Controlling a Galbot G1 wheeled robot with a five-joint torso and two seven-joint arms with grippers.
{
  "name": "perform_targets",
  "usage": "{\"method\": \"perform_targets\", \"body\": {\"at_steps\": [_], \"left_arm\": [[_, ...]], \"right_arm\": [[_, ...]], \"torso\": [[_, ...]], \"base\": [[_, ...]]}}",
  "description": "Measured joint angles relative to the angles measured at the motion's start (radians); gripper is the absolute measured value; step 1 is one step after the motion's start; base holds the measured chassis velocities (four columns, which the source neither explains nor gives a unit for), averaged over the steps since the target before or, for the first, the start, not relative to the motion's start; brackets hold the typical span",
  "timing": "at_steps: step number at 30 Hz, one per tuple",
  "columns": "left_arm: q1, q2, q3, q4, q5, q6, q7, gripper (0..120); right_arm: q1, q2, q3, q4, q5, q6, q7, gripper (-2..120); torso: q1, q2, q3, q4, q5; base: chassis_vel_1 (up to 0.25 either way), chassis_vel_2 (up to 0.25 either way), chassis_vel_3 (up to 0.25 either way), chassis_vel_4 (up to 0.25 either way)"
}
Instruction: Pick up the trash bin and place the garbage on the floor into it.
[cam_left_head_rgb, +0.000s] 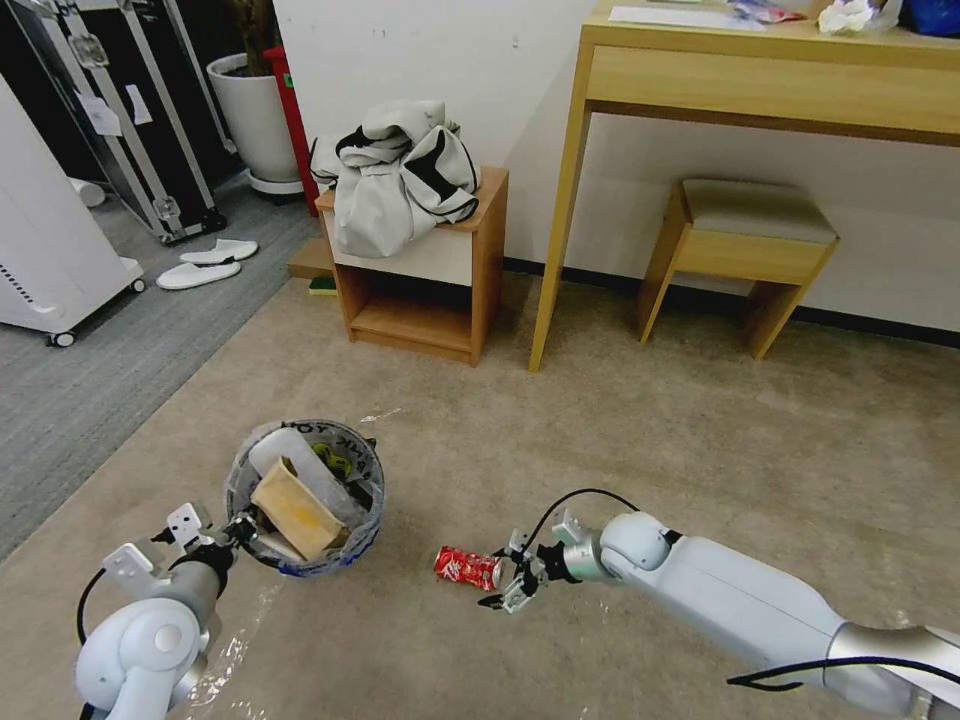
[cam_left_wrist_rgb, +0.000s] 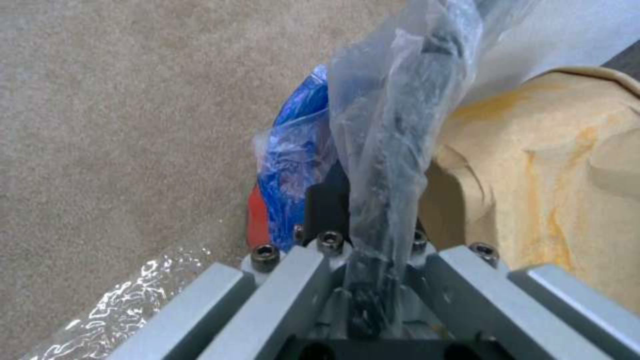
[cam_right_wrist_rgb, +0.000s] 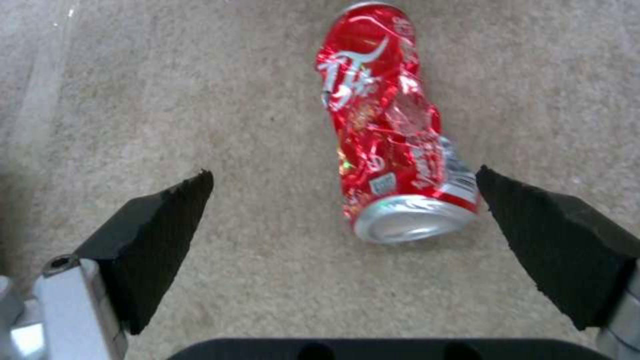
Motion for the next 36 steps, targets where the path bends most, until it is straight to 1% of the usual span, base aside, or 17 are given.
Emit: {"method": "perform_targets", "body": {"at_steps": [6,14,20,25,32,36], "left_arm": [[0.000,-0.004,0.013,0.003,0.010,-0.004,0.003,0],[-0.002,-0.005,0.021,0.003,0.014,-0.004,0.003,0],[-0.006,-0.010,0.023,0.005,0.015,-0.004,0.003,0],[-0.006,-0.017,0.024,0.015,0.019,-0.008,0.009,0],[-0.007,-0.017,0.022,0.021,0.020,-0.012,0.014,0],[-0.003,-0.020,0.021,0.024,0.021,-0.017,0.020,0]], "right_arm": [[0.007,0.025,0.021,-0.078,-0.014,0.024,-0.022,100],[0.029,0.094,0.015,-0.181,-0.037,0.051,-0.054,100],[0.036,0.129,0.005,-0.216,-0.052,0.063,-0.066,100],[0.050,0.181,0.000,-0.261,-0.066,0.075,-0.074,100],[0.055,0.205,-0.010,-0.277,-0.067,0.078,-0.076,100],[0.059,0.266,-0.009,-0.353,-0.092,0.100,-0.088,100]], "torso": [[0.000,0.000,0.000,-0.0001,0.0000],[0.000,0.000,0.000,0.0001,0.0000],[0.000,0.000,0.000,0.0000,0.0000],[0.000,0.000,0.000,0.0001,-0.0001],[0.000,0.000,0.000,-0.0002,-0.0003],[0.000,0.000,0.000,0.0002,-0.0001]], "base": [[0.000,0.000,0.000,0.000],[0.000,0.000,0.000,0.000],[0.000,0.000,0.000,0.000],[0.000,0.000,0.000,0.000],[0.000,0.000,0.000,0.000],[0.000,0.000,0.000,0.000]]}}
